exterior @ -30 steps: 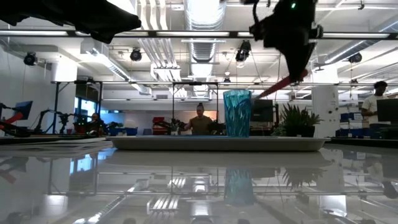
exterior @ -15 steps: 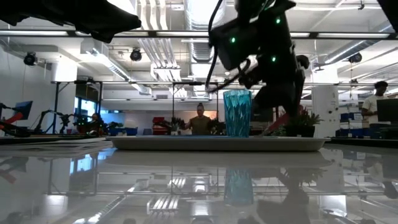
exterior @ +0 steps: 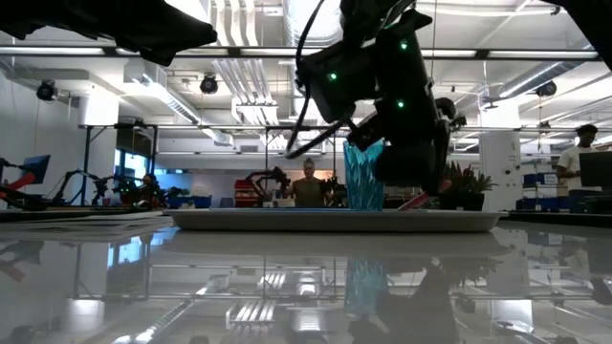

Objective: Pick and place plate/cup/fork/spoon on tray
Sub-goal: Put the red fork beside the blue plate on the gray tray

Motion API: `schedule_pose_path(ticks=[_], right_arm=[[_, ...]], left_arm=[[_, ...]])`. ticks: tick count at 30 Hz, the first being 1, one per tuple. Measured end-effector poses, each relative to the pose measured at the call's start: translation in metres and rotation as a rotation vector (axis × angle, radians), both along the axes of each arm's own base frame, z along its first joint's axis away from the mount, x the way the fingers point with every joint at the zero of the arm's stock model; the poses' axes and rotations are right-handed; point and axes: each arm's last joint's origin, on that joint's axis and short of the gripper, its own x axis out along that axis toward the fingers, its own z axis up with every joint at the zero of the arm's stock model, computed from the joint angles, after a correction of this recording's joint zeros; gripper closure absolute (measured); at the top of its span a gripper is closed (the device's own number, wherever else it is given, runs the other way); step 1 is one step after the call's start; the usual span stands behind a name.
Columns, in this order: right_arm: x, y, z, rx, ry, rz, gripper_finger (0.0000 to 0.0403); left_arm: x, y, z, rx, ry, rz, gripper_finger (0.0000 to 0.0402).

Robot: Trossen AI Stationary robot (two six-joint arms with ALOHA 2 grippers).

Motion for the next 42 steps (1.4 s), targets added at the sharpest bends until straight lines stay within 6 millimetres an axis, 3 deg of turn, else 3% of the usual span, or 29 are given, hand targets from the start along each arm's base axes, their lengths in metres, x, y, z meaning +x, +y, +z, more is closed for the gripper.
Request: schedule_pose_path(ticks=[9,16,20,27,33,42], right_arm=[[0.011,0.001,0.017,0.029,-0.079,-0.01,0.0251],[0.018,0.004,0.047,0.151,-0.132,0.007,0.0241],[0.013,0.006,0.07,0.23,-0.21,0.052,0.027],[-0.014,-0.001,0.089,0.259,-0.366,0.117,0.038],[-0.042,-0.011,0.06,0.263,-0.547,0.121,0.0394],[-0.088,-0.034,0.002,0.212,-0.597,-0.059,0.0394]], left_arm=[[0.0,0.0,0.0,0.0,0.001,0.0,0.0332],[0.0,0.0,-0.001,-0.002,0.001,0.0,0.0332],[0.0,0.0,-0.001,-0.005,0.001,0.0,0.0332],[0.0,0.0,-0.001,-0.007,0.001,0.0,0.0332],[-0.001,0.0,-0.003,-0.03,0.005,0.003,0.0332],[-0.001,0.0,-0.004,-0.03,0.006,0.004,0.0332]])
